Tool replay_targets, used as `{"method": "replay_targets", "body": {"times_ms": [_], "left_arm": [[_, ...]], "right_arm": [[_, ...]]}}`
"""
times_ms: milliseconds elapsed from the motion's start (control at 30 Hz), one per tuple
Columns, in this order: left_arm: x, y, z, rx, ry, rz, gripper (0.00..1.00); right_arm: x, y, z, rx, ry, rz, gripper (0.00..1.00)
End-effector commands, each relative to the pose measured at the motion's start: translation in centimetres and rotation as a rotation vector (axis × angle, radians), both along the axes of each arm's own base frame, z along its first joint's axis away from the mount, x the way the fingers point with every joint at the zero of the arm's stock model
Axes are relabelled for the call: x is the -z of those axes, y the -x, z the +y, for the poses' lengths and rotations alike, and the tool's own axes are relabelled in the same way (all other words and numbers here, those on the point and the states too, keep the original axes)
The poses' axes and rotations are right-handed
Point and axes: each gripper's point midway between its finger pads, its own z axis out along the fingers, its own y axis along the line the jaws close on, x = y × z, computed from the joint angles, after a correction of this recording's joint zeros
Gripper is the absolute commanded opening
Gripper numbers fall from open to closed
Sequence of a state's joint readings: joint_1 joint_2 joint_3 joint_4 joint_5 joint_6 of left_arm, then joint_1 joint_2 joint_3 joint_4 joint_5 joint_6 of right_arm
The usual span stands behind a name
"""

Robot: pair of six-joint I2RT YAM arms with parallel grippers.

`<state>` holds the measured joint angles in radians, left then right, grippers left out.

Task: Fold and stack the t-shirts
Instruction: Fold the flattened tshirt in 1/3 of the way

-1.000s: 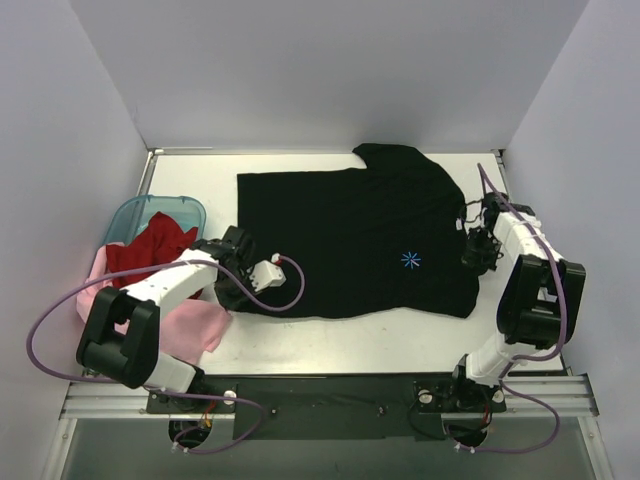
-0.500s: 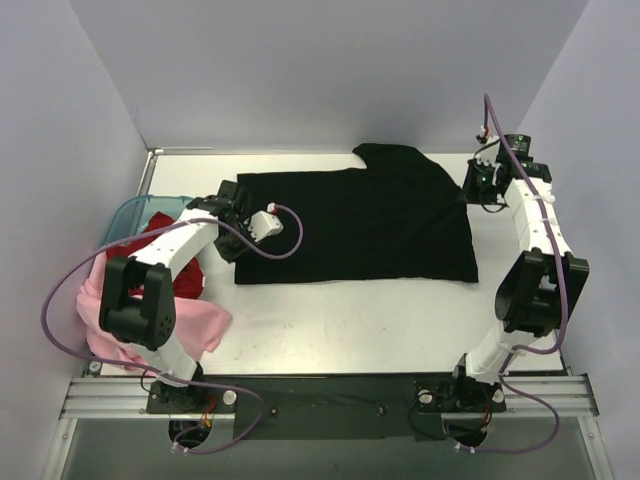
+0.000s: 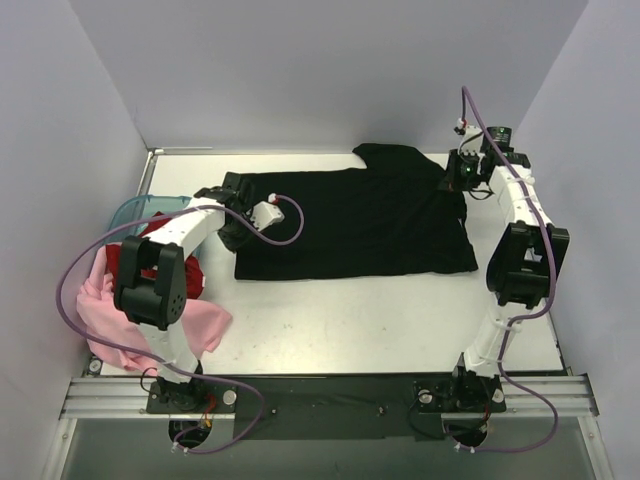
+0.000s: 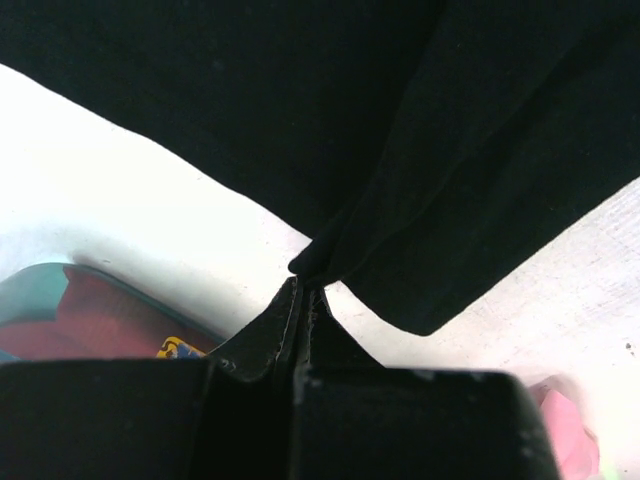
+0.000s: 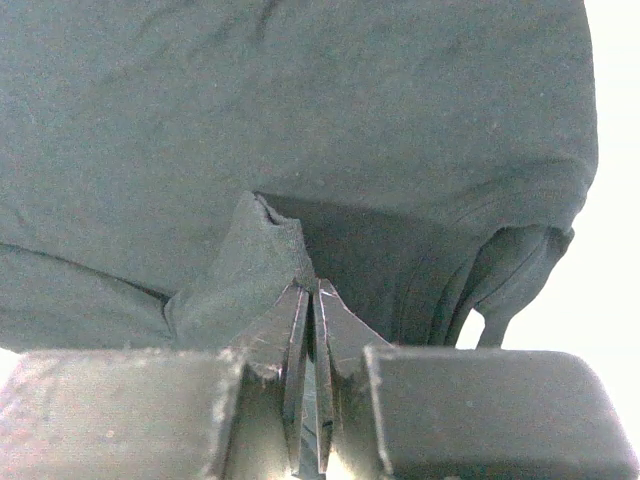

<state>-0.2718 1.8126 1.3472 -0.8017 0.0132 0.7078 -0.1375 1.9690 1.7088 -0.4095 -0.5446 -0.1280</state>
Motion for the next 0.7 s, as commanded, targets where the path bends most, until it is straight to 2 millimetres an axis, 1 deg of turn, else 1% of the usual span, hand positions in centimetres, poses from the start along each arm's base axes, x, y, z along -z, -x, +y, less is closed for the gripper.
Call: {"method": "replay_targets", "body": {"times_ms": [0, 133, 167, 200, 267, 300, 433, 500, 567, 633, 667], "left_arm": [[-0.5, -1.5, -0.1, -0.04, 0.016, -0.037, 0.0], [0.3, -1.1, 0.3, -0.05, 0.012, -0.02, 0.0], [0.5, -1.0, 0.8, -0.061, -0.013, -0.023, 0.0], [0.7, -1.1, 0.8, -0.064, -0.014, -0.023, 0.0], [0.8, -1.4, 0.9, -0.085, -0.016, -0.028, 0.0], [0.6, -1.5, 0.8, -0.093, -0.013, -0.033, 0.0], [-1.0, -2.6, 0.3, -0.135, 0.029, -0.091, 0.0], [-1.0, -2.7, 0.2, -0.146, 0.038, -0.096, 0.0], [-0.6, -2.9, 0.5, -0.166, 0.025, -0.106, 0.0], [-0.7, -3.3, 1.0, -0.204, 0.019, -0.13, 0.0], [-0.8, -3.5, 1.5, -0.235, 0.025, -0.137, 0.0]], "right_arm": [[-2.0, -2.5, 0.2, -0.056, 0.016, -0.109, 0.0], [-2.3, -4.2, 0.2, -0.069, 0.012, -0.151, 0.0], [-1.8, -4.4, 0.4, -0.072, 0.002, -0.142, 0.0], [-1.8, -4.6, 0.5, -0.076, -0.009, -0.142, 0.0], [-1.1, -4.6, 0.6, -0.072, -0.02, -0.124, 0.0], [-0.8, -4.5, 0.7, -0.07, -0.019, -0.117, 0.0], [-0.4, -4.5, 0.3, -0.06, -0.003, -0.116, 0.0], [-0.4, -4.6, -0.1, -0.051, 0.009, -0.119, 0.0], [-0.7, -4.7, -0.7, -0.03, 0.017, -0.124, 0.0], [-1.4, -4.8, -1.3, -0.014, 0.004, -0.141, 0.0], [-2.1, -5.0, -1.9, 0.002, -0.002, -0.162, 0.0]]}}
